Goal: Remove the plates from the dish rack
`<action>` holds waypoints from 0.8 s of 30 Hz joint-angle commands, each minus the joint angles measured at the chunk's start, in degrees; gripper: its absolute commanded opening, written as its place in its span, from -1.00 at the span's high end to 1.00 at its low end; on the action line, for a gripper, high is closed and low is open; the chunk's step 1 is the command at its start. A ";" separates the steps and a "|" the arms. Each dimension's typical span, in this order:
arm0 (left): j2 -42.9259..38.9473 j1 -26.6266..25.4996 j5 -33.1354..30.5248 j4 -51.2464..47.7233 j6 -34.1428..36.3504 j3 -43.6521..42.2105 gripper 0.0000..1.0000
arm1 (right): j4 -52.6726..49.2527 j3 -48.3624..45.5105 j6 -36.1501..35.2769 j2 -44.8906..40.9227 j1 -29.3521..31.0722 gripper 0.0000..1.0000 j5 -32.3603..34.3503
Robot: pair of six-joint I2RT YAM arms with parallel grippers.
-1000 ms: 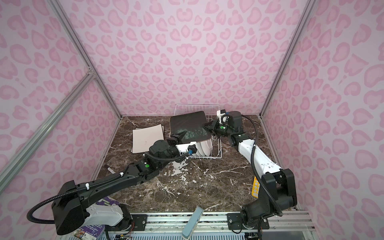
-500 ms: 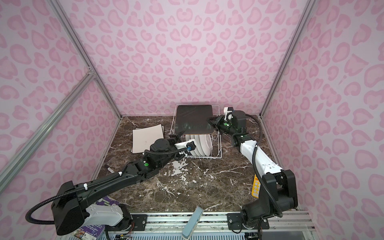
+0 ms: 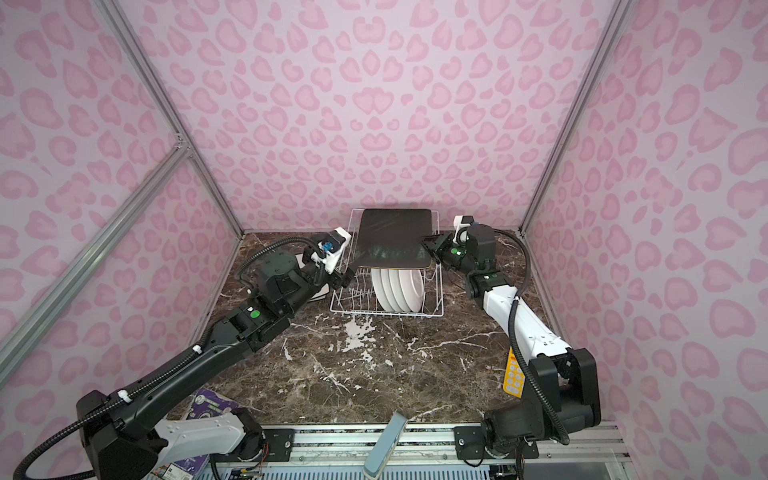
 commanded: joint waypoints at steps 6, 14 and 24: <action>1.24 9.89 13.68 -5.96 -30.41 5.37 -0.72 | 9.40 -2.15 -0.75 -2.56 0.12 1.00 -0.14; 7.61 18.74 24.07 -11.44 -47.30 9.71 -0.74 | 9.29 -3.90 -3.47 -4.61 0.94 1.00 0.51; 18.34 23.77 41.37 -11.23 -58.12 13.56 -0.72 | 10.44 -3.50 -4.09 -3.36 1.87 1.00 -1.04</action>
